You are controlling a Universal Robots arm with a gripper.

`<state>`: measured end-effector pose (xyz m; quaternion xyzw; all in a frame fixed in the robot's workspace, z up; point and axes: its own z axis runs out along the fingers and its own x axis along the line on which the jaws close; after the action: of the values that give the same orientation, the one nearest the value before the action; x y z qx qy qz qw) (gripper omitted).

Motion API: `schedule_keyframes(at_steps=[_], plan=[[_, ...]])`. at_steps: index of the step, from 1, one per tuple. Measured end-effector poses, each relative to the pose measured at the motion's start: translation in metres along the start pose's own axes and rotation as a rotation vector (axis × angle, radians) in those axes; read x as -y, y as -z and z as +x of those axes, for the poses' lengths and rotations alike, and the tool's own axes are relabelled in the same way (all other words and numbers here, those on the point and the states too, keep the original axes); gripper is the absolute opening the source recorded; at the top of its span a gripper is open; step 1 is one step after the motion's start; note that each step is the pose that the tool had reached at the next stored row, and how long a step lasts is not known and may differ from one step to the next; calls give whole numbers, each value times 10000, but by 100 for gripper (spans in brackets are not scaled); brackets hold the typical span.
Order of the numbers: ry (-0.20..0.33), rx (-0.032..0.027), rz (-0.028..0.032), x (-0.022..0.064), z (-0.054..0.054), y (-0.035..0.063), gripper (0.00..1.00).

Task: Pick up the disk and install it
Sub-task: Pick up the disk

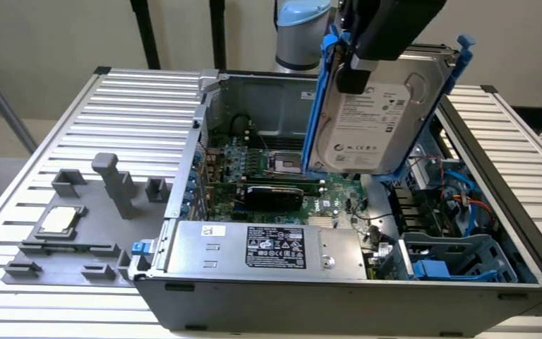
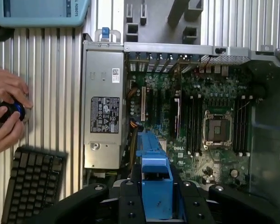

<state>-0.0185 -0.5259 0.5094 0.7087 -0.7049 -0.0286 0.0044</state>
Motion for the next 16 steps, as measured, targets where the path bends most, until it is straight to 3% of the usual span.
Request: schedule_keyframes(at_steps=[16], plan=[[-1, 0, 0, 730, 280, 35, 33]])
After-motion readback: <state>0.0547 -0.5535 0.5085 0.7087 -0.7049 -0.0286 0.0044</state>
